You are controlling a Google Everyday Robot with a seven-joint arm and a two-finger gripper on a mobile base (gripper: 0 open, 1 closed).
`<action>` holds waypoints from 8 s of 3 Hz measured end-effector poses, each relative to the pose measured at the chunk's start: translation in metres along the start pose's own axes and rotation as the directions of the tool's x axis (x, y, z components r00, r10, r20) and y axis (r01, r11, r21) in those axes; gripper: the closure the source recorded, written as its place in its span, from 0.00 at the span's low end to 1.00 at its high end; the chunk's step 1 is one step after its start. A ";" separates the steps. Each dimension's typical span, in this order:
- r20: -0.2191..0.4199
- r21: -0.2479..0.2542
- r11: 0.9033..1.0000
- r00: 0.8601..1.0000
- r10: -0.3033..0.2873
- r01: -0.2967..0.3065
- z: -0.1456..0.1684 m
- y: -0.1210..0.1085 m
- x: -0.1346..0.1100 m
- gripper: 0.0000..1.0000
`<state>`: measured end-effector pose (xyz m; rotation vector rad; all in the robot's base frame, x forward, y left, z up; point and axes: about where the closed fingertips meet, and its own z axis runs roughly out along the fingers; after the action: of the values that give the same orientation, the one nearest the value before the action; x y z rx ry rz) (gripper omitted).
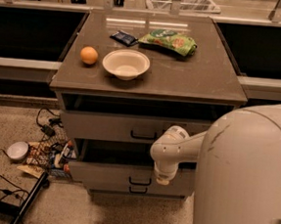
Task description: Open middle drawer
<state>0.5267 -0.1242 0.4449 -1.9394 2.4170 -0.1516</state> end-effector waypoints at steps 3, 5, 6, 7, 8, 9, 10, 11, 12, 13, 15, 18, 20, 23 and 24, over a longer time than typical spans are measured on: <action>-0.023 -0.022 0.999 0.999 0.046 -0.046 -0.005 0.015 0.011 0.63; -0.026 -0.026 0.999 0.999 0.045 -0.046 -0.003 0.017 0.012 0.16; -0.027 -0.028 0.999 0.999 0.045 -0.045 -0.002 0.018 0.012 0.00; -0.027 -0.028 0.999 0.999 0.045 -0.045 -0.002 0.018 0.012 0.00; -0.027 -0.057 0.996 0.998 0.065 -0.066 0.011 0.031 0.016 0.00; -0.024 -0.112 0.989 0.995 0.096 -0.098 0.021 0.065 0.021 0.14; -0.034 -0.157 0.981 0.993 0.109 -0.113 0.011 0.118 0.021 0.37; -0.038 -0.160 0.980 0.993 0.114 -0.119 0.008 0.123 0.021 0.60; -0.039 -0.160 0.980 0.993 0.115 -0.120 0.005 0.124 0.021 0.83; -0.039 -0.160 0.980 0.993 0.115 -0.120 0.004 0.124 0.021 0.82; -0.040 -0.161 0.980 0.993 0.115 -0.120 0.002 0.124 0.022 0.35; -0.042 -0.163 0.979 0.993 0.115 -0.120 0.003 0.125 0.023 0.00; -0.017 -0.239 0.959 0.988 0.152 -0.152 0.008 0.186 0.037 0.18; -0.024 -0.276 0.943 0.982 0.188 -0.187 -0.007 0.218 0.045 0.63; -0.024 -0.277 0.943 0.982 0.187 -0.186 -0.007 0.218 0.045 0.32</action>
Offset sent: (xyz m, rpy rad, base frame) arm -0.0178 -0.0070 0.0015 -0.0127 0.0247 -0.0486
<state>0.3044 -0.1212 0.4310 -1.7841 2.7295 0.2083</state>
